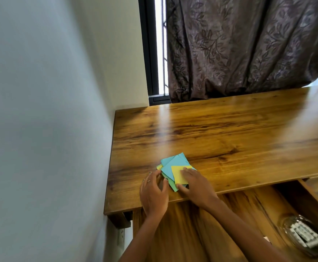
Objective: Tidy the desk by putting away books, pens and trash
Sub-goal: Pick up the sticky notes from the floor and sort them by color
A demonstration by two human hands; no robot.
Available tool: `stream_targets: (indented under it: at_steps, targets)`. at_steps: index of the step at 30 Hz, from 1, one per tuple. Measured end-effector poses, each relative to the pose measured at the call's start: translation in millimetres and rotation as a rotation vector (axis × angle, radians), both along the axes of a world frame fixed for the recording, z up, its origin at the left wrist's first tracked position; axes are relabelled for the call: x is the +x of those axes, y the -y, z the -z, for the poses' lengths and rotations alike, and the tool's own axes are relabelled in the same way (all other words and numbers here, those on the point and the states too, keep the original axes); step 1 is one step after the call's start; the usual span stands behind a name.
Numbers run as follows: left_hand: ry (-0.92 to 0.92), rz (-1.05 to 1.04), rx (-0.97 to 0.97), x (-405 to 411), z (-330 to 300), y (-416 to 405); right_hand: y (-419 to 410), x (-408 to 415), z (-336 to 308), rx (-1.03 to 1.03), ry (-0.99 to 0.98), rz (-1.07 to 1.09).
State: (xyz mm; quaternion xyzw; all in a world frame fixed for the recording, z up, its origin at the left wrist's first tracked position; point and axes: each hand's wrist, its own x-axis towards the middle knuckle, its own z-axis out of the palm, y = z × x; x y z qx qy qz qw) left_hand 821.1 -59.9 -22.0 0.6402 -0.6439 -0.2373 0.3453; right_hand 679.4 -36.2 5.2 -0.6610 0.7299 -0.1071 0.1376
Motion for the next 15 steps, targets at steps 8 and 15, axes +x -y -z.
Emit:
stream_targets:
  at_steps: [8, 15]
  targets:
    - [-0.004, -0.008, 0.005, 0, 0, -1, -3, -13, -14, -0.127, 0.123, 0.084]
    - [-0.015, -0.007, 0.002, 1, -1, -2, -5, -11, -6, -0.107, -0.066, -0.02]
